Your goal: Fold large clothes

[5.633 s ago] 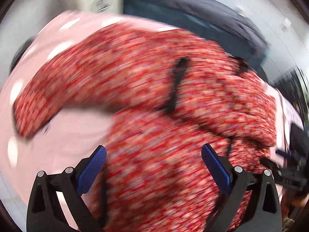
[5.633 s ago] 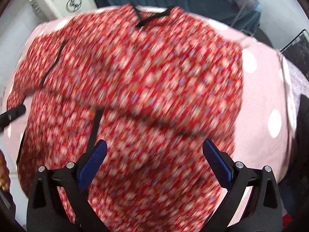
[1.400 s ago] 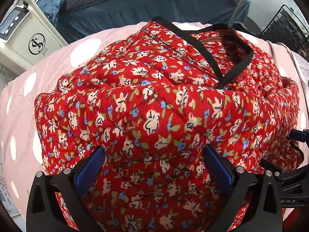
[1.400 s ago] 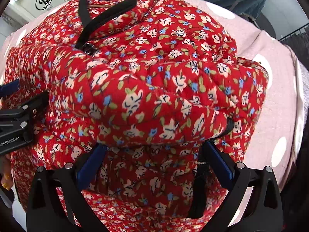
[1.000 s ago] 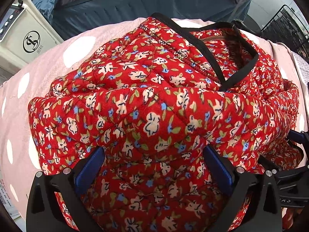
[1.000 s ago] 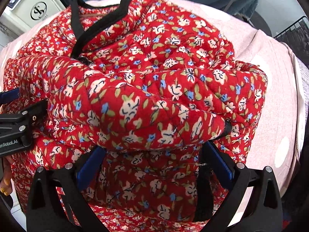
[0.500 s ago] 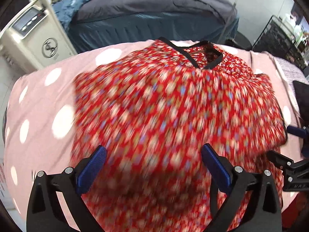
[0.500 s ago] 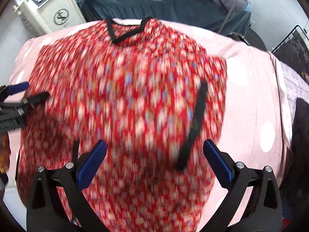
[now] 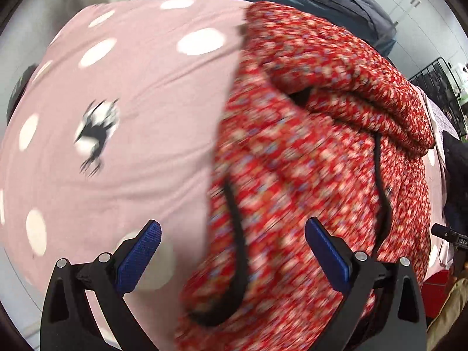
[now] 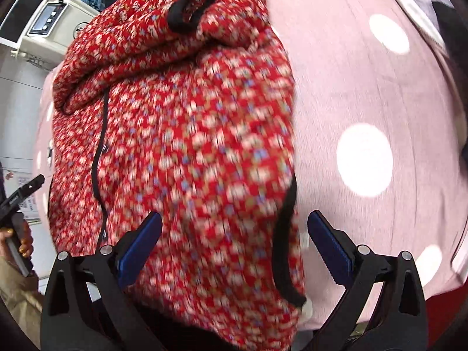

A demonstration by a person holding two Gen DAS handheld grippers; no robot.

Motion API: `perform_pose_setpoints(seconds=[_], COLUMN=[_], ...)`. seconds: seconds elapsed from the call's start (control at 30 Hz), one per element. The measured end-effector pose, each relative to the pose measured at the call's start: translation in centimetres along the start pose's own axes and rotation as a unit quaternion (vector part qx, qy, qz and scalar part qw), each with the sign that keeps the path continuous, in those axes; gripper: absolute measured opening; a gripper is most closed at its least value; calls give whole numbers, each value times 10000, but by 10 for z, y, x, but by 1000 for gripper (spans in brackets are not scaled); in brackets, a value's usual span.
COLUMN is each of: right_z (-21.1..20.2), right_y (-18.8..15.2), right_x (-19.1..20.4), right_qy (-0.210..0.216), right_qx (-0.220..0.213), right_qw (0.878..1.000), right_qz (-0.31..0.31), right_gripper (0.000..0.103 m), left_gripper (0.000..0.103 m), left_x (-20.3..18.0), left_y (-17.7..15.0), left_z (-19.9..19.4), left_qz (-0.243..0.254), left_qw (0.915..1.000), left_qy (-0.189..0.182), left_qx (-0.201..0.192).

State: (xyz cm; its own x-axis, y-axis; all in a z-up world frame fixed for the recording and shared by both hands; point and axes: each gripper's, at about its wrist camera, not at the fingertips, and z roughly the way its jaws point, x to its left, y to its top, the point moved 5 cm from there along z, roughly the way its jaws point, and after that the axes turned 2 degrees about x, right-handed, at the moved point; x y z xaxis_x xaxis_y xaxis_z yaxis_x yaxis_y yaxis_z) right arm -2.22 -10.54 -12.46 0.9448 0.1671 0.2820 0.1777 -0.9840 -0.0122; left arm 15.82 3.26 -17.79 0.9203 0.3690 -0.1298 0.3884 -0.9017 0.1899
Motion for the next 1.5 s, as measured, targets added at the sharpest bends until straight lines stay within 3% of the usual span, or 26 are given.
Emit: perform_pose_setpoints(seconds=[0.27,0.4,0.57,0.73,0.87,0.93,1.07,1.13,1.17,1.27,1.33,1.4,1.5], right_z=[0,-3,-14,-4,17,31,38,36,34,31,24,17,6], right_y=[-49,-67,-78,-99,-126,-139,-142,-142,-141,-137,-139,-141,-145], right_x=[-15,-27,-55,-66,-54,-49,-38,-35,-32,-19,-14,-6,12], right_qy=[-7,60,227,813,1193,1179,831,714,679,762,728,782,833], right_qx=[138,133,147,456,895,1095,1091,1121,1139,1243,1264,1272,1248], right_qw=[9999,9998,9990,9946,9883,9865,9905,9910,9910,9890,9886,9878,9871], right_qz=[29,158,363,446,333,294,23,-130,-179,-265,-366,-432,-553], right_gripper=[98,98,98,98,98,98,98,89,85,60,37,24,19], left_gripper=[97,97,97,97,97,97,94,73,70,59,47,38,31], left_x=[53,46,30,38,32,28,19,8,3,0,0,-4,-23], left_y=[-35,-42,-51,-71,-94,-98,-90,-85,-84,-83,-85,-89,-100], left_z=[-11,1,28,36,46,47,48,44,42,42,40,32,12], left_qz=[-513,-443,-174,-439,-186,37,104,331,417,451,387,481,1017], left_qw=[9976,9966,9969,9908,9852,9876,9897,9894,9885,9867,9848,9821,9743], left_qy=[-470,-683,-667,-1139,-1430,-1319,-1162,-1161,-1191,-1277,-1404,-1537,-1698], left_qx=[-7,105,383,579,931,851,833,812,831,895,944,978,1077])
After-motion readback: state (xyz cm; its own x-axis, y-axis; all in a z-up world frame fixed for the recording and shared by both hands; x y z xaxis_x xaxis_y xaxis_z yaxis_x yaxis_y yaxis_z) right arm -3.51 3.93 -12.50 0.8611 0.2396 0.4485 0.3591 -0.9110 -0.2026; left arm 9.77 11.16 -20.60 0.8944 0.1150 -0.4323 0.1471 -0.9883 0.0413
